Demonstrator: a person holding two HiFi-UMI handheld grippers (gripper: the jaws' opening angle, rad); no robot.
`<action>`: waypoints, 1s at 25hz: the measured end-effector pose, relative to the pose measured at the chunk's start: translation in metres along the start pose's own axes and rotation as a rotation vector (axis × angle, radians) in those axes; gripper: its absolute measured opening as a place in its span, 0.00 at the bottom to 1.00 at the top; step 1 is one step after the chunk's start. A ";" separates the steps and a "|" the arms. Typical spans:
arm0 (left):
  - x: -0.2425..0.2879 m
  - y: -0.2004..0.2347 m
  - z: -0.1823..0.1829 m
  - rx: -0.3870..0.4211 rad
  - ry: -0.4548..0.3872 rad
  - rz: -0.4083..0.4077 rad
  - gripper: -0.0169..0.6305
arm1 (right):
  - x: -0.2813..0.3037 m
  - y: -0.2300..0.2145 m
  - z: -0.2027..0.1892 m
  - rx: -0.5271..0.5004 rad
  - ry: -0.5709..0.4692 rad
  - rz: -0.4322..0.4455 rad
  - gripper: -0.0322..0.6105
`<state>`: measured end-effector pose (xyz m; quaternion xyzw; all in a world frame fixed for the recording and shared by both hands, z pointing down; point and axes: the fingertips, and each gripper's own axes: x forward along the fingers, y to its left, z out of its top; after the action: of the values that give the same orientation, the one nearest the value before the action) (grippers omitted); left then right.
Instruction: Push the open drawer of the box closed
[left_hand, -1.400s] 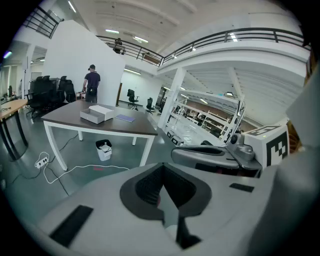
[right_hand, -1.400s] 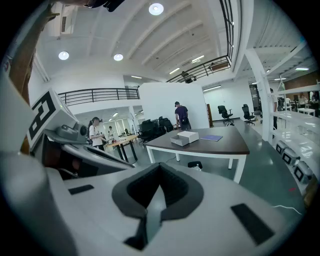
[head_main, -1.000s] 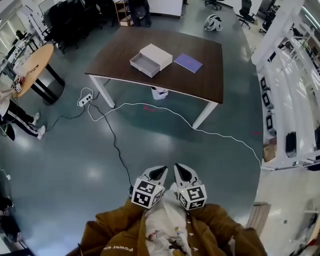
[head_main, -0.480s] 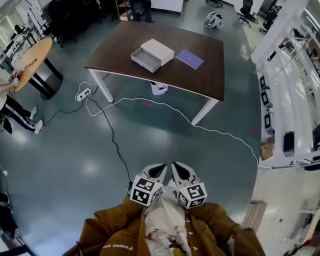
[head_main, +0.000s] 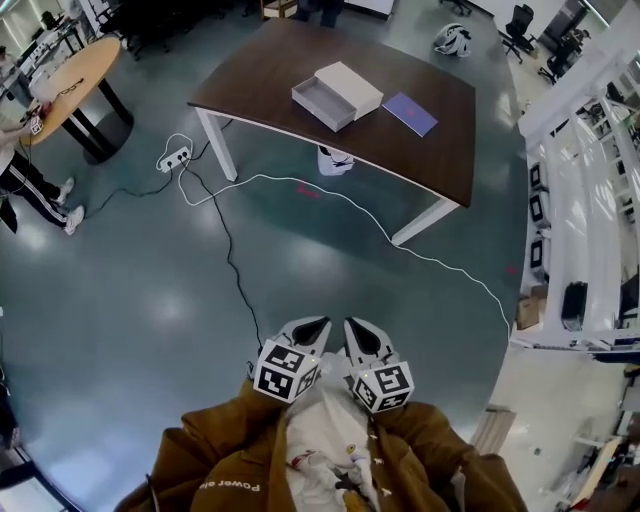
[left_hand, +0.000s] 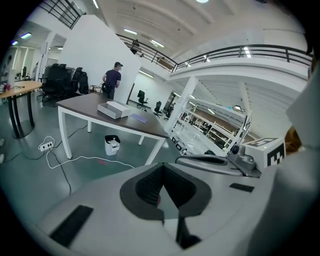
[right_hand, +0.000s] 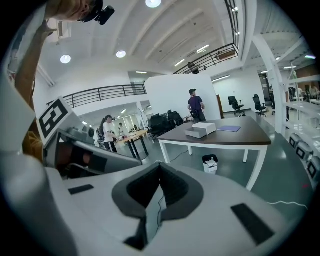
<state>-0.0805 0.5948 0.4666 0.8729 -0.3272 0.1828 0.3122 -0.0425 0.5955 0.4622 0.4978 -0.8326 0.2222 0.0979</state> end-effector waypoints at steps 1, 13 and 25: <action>0.001 0.008 0.001 -0.011 -0.002 -0.004 0.04 | 0.006 0.001 -0.002 -0.002 0.006 -0.007 0.06; 0.075 0.053 0.051 -0.024 0.011 0.010 0.04 | 0.066 -0.087 0.020 0.076 0.016 -0.064 0.06; 0.249 0.047 0.206 0.013 0.047 0.100 0.04 | 0.128 -0.300 0.138 0.151 -0.025 -0.056 0.06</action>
<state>0.0897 0.3166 0.4649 0.8529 -0.3618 0.2209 0.3047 0.1656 0.3085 0.4711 0.5297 -0.8004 0.2750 0.0558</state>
